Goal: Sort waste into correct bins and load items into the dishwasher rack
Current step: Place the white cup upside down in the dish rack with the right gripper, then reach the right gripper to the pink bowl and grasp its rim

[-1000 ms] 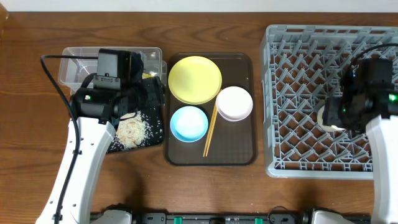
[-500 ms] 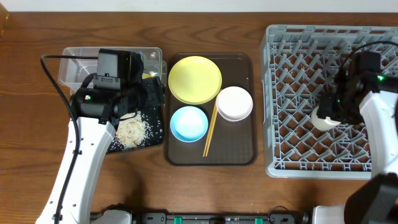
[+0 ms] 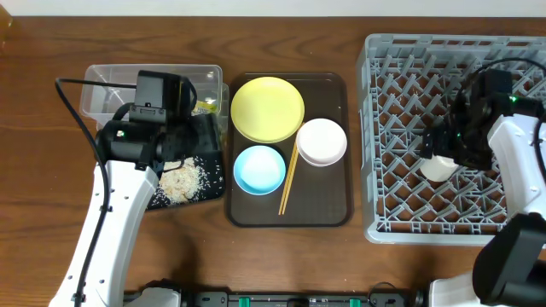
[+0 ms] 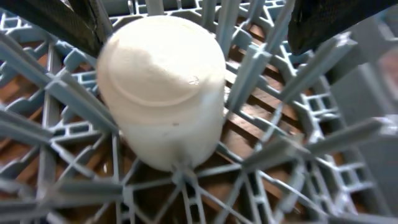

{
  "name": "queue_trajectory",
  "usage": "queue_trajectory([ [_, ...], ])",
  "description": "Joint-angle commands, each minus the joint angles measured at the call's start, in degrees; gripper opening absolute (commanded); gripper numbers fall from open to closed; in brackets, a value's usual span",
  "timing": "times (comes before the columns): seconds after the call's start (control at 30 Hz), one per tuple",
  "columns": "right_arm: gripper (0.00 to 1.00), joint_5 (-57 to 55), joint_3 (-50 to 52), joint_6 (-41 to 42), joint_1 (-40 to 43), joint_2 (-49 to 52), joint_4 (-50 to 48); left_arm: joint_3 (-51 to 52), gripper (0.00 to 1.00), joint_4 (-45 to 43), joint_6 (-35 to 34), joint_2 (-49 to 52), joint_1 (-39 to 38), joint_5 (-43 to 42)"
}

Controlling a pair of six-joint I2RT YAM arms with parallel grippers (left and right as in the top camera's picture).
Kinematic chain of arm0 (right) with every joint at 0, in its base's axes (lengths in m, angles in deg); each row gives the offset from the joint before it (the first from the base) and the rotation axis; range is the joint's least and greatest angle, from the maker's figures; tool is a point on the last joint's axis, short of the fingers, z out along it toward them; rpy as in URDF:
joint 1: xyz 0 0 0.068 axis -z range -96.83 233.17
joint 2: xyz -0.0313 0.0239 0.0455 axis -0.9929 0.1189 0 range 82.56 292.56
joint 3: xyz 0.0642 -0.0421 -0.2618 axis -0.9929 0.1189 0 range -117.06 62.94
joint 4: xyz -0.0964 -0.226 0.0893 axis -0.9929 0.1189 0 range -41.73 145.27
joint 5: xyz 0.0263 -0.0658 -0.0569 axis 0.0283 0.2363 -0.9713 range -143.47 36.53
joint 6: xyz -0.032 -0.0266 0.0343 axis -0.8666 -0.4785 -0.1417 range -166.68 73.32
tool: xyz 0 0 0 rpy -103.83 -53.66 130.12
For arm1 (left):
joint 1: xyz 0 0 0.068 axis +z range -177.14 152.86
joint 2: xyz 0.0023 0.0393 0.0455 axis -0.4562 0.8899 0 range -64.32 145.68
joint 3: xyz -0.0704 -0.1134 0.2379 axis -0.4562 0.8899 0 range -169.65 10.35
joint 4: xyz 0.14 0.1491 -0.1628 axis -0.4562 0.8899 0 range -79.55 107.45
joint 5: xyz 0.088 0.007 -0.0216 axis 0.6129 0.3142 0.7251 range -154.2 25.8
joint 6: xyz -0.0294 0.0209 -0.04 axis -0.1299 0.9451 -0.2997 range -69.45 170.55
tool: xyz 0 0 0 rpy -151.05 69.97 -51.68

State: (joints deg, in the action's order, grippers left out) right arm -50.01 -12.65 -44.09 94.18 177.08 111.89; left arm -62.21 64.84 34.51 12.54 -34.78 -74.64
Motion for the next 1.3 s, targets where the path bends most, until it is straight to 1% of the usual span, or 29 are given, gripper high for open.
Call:
queue_trajectory([
  [0.0, 0.88, 7.56, -5.05, -3.04, -0.96, -5.33, -1.77, -0.33, 0.67, 2.05, -0.31, -0.48, 0.24, 9.60],
  [0.1, 0.83, 15.17, -6.08, -7.23, -3.69, -7.85, -7.10, -0.33, 0.67, 4.66, -4.74, -0.52, 0.24, 17.57],
  [0.17, 0.82, 17.53, -6.08, -9.70, -6.97, -8.61, -10.86, -0.33, 0.68, 6.25, -8.35, -0.72, 0.33, 21.86],
  [0.27, 0.80, 17.57, -5.99, -13.25, -12.37, -7.98, -14.12, -0.33, 0.69, 7.54, -11.52, -1.11, 1.25, 22.91],
  [0.3, 0.81, 17.55, -5.99, -14.49, -14.08, -7.45, -14.80, -0.33, 0.71, 7.74, -12.31, -1.25, 1.70, 22.93],
  [0.43, 0.79, 15.87, -5.97, -17.66, -20.96, -3.78, -17.51, -0.33, 0.75, 8.44, -13.90, -1.33, 4.00, 22.69],
  [0.57, 0.80, 9.53, -5.99, -17.64, -26.12, 1.20, -18.95, -0.33, 0.76, 8.57, -13.86, -1.33, 5.05, 22.25],
  [0.73, 0.78, 6.43, -5.97, -17.16, -30.03, 8.07, -20.70, -0.33, 0.77, 8.52, -13.86, -1.31, 5.07, 22.25],
  [0.93, 0.73, 0.57, -5.97, -11.06, -32.24, 15.19, -23.58, -0.33, 0.77, 8.57, -13.86, -1.31, 5.07, 22.25],
  [1.1, 0.58, -1.99, -5.99, -7.72, -32.35, 19.67, -24.09, -0.33, 0.78, 8.55, -13.86, -1.31, 5.07, 22.23],
  [1.13, 0.53, -1.97, -5.97, -7.74, -32.35, 20.22, -23.98, -0.33, 0.78, 8.57, -13.86, -1.31, 5.07, 22.16],
  [1.17, 0.47, -1.97, -5.97, -7.74, -32.35, 20.72, -23.87, -0.33, 0.78, 8.55, -13.86, -1.31, 5.07, 22.01],
  [1.23, 0.26, -1.97, -5.95, -7.74, -32.35, 21.03, -23.56, -0.33, 0.78, 8.57, -13.86, -1.31, 5.07, 21.81],
  [1.27, 0.21, -1.97, -5.95, -7.74, -32.35, 21.00, -23.56, -0.33, 0.78, 8.57, -13.86, -1.31, 5.07, 21.81],
])
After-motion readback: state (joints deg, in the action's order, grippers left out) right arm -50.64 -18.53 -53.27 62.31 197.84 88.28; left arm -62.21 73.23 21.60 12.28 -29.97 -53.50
